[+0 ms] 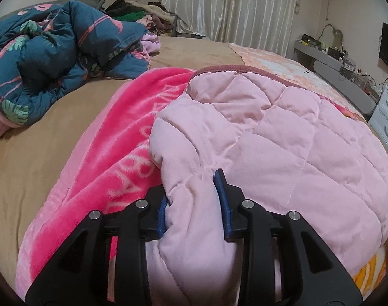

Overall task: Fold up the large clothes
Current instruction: 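Grasp the folded jacket edge with the left tool while the right tool grasps it, then open both tools and move them back from the folded jacket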

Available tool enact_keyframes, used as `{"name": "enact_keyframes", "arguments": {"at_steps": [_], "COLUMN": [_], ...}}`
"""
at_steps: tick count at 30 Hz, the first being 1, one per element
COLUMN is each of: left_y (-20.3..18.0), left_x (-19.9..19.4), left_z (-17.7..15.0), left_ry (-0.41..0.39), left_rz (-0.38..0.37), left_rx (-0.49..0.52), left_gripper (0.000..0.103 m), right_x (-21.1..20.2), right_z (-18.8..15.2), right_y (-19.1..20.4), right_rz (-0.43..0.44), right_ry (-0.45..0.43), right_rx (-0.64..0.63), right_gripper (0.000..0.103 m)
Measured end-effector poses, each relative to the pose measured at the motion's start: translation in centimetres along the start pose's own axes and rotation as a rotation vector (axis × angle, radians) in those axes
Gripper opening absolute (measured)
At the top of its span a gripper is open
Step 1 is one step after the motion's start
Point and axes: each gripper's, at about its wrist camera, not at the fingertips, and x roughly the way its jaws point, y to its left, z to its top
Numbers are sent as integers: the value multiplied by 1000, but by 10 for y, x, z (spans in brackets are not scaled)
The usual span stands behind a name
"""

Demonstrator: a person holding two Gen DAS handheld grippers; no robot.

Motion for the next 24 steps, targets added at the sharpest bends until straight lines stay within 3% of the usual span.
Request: {"name": "enact_keyframes", "arguments": {"at_steps": [1, 3, 5, 9, 10, 11, 14, 17, 24], "left_y": [1, 3, 4, 0, -2, -4, -7, -13, -24], "left_x": [-2, -7, -13, -29, -35, -40, -64, -86, -133], "left_z": [1, 0, 1, -1, -1, -2, -2, -2, -15], "left_ry": [1, 3, 3, 1, -2, -6, -40, -71, -134], "left_rz": [0, 1, -4, -4, -8, -15, -22, -32, -32], "left_rx": [-5, -18, -25, -11, -6, -6, -7, 4, 43], "left_gripper": [27, 31, 43, 58, 65, 74, 86, 93, 94], "right_x": [-3, -11, -22, -46, -52, -59, -79, -98, -143], "right_z": [0, -1, 0, 0, 1, 0, 0, -2, -7], "right_y": [-4, -7, -6, -2, -1, 0, 6, 10, 14], "right_rz": [16, 33, 30, 51, 55, 61, 81, 93, 88], "right_ry": [0, -5, -17, -46, -54, -66, -86, -102, -186], "right_rx": [26, 45, 40, 35, 39, 42, 36, 29, 15], "right_gripper": [80, 81, 89, 94, 99, 99, 99, 99, 99]}}
